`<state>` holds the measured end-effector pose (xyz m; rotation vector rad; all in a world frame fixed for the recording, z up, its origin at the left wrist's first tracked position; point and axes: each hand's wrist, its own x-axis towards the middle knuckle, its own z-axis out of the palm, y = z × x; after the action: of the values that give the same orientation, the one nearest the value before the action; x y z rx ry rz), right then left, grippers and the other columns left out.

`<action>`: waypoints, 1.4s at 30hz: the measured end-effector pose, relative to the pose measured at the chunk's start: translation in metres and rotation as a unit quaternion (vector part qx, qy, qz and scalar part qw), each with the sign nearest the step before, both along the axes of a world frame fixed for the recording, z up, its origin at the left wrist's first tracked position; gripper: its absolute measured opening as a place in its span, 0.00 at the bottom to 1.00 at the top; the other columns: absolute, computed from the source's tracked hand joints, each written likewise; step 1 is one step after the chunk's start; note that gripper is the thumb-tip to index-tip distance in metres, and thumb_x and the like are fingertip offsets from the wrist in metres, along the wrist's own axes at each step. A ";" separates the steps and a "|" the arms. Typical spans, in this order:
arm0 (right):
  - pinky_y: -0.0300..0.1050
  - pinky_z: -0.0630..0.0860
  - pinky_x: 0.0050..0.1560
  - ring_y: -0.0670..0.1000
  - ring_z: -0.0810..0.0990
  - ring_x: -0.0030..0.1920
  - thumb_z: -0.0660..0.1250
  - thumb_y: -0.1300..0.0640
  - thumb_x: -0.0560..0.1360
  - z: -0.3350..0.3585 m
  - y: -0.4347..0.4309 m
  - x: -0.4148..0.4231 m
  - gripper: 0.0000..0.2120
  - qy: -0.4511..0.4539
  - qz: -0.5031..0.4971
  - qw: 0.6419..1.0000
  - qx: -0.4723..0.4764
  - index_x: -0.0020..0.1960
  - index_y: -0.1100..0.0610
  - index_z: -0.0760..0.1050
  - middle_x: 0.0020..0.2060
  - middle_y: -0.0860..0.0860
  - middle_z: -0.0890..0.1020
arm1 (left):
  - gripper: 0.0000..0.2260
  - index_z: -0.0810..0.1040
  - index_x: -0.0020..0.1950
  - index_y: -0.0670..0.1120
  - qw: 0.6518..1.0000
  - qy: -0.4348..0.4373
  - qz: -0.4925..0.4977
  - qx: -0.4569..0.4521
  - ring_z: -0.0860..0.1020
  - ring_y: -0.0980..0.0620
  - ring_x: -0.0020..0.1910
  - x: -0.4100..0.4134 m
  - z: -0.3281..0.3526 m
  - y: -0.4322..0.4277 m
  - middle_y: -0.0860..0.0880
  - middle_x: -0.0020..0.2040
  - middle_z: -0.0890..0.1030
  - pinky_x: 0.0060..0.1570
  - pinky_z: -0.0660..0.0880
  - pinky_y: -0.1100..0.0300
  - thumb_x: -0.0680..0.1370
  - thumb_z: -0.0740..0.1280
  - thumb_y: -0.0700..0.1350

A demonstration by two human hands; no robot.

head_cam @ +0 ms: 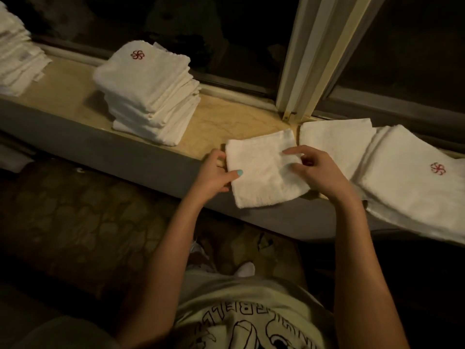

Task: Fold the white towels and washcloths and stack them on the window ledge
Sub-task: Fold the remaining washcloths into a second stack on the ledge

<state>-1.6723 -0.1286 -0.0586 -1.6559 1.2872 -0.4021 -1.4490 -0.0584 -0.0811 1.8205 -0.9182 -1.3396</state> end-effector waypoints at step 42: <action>0.38 0.78 0.50 0.42 0.74 0.56 0.67 0.58 0.76 0.058 -0.039 0.299 0.20 -0.198 -0.165 0.962 -0.089 0.66 0.43 0.72 0.59 0.39 0.71 | 0.11 0.75 0.58 0.51 0.935 -0.194 -0.103 -0.278 0.73 0.54 0.55 0.302 0.085 -0.103 0.50 0.60 0.73 0.44 0.68 0.70 0.77 0.69 0.46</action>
<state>-1.3730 -0.1671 -0.0001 -1.4069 1.2439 -1.0230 -1.1470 -0.1612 0.0037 1.5808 -1.5552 -0.7185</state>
